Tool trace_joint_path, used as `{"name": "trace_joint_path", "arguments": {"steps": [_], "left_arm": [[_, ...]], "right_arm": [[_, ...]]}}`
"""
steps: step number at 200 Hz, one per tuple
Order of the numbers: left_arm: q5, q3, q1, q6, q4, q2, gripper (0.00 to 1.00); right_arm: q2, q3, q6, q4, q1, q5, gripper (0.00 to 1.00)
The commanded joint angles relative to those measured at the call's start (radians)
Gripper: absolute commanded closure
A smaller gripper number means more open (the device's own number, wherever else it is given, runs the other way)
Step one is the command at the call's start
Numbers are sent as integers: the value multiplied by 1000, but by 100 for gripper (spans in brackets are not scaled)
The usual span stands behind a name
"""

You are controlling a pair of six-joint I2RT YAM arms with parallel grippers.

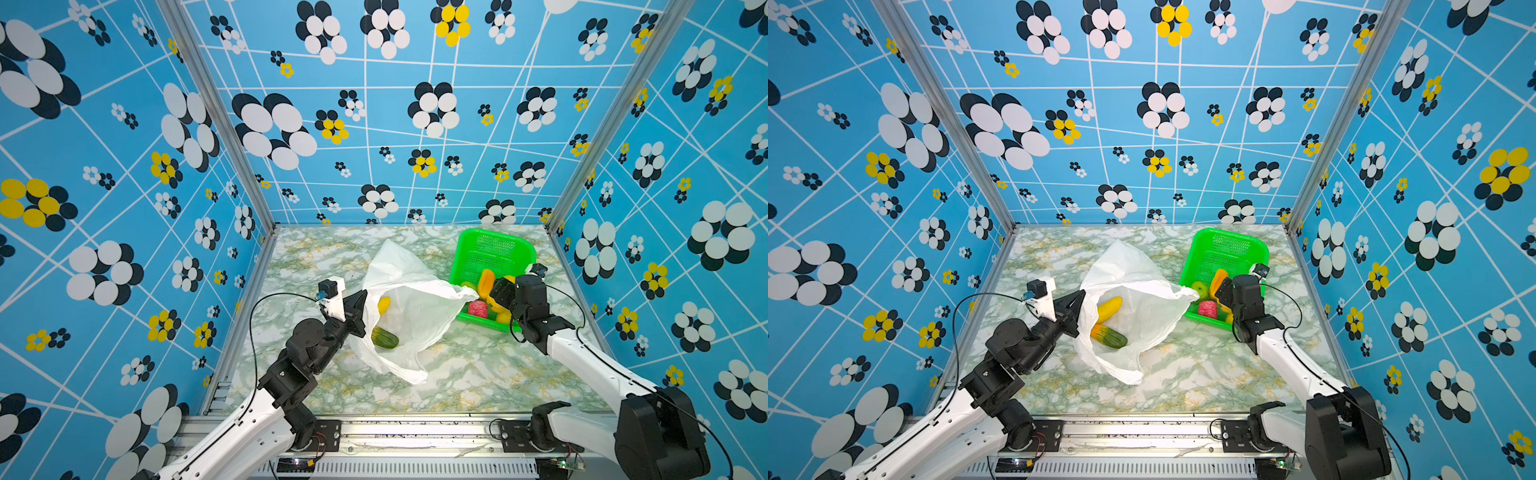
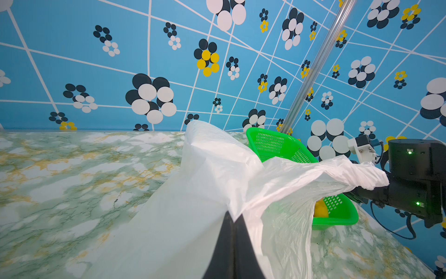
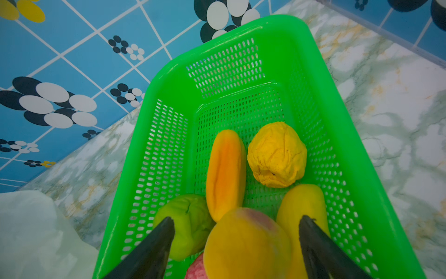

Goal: Untie the knot of the plastic bag and take out the fruit
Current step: 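Lower the mango into the green basket and open the right gripper, then move the open right gripper back over the bag opening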

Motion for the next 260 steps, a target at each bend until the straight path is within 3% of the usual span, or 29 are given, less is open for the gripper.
{"name": "trace_joint_path", "arguments": {"steps": [1, 22, 72, 117, 145, 177, 208, 238, 260], "left_arm": [[-8, 10, 5, -2, -4, -8, 100], [-8, 10, 5, -2, -4, -9, 100], [-9, 11, 5, -2, -4, -6, 100], [-13, 13, 5, -2, -8, -3, 100], [-13, 13, 5, -3, -8, 0, 100], [-12, 12, 6, -3, -7, 1, 100], [-11, 13, 5, -5, -8, -2, 100], [-11, 11, 5, -6, -7, -3, 100], [-12, 11, 6, -6, -6, -5, 100]], "right_arm": [[-13, -1, 2, 5, -4, 18, 16], [-70, -7, -16, 23, -2, -37, 21], [-348, -101, -109, 257, 46, -250, 44], [-508, -50, -461, 279, 418, -266, 53], [-394, 45, -632, 209, 613, -332, 57], [-173, 136, -807, 162, 839, -270, 59], [-19, 133, -725, 291, 857, -320, 60], [135, 112, -630, 409, 854, -200, 64], [256, 139, -564, 428, 827, -193, 66]]}}
